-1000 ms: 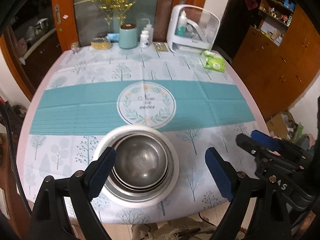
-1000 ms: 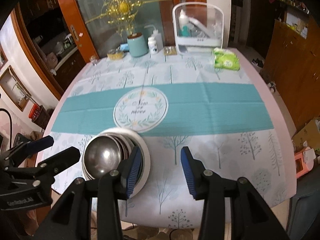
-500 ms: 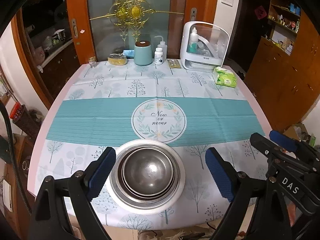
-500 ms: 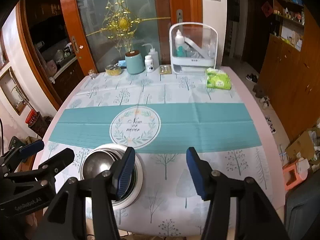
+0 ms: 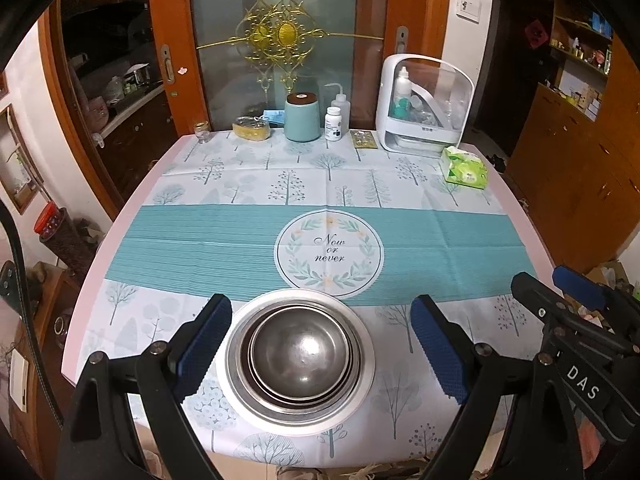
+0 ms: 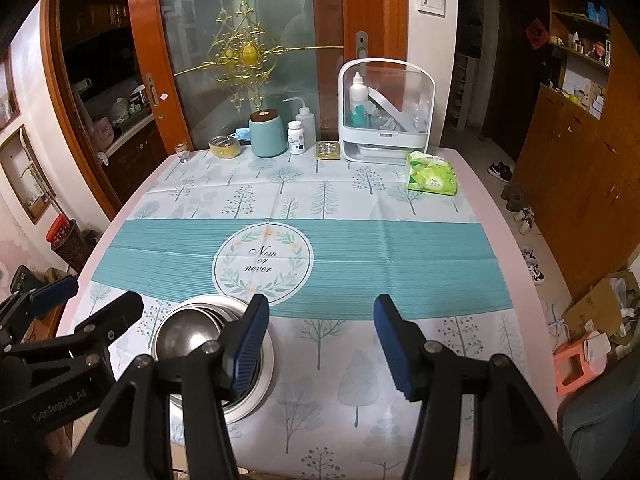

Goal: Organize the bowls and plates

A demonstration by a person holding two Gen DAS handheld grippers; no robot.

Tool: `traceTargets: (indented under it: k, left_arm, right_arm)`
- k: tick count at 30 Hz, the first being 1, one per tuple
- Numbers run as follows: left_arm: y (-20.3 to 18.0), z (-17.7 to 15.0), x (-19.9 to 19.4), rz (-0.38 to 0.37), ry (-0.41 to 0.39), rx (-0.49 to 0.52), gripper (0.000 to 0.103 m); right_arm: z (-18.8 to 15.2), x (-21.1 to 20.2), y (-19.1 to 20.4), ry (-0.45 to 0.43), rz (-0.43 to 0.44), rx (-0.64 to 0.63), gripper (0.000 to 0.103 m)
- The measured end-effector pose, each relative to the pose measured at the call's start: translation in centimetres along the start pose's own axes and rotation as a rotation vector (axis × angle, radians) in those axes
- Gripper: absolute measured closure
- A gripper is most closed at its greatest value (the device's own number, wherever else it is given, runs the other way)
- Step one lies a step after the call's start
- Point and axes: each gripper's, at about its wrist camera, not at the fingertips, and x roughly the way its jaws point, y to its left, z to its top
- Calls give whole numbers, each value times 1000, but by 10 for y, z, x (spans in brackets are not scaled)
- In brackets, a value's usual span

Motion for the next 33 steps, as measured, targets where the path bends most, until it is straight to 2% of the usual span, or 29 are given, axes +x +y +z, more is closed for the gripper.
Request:
traceTargets:
  k: [33]
  left_arm:
    - [-16, 9, 15, -4, 17, 21, 13]
  right_arm:
    - [3, 10, -10, -4, 8, 9, 48]
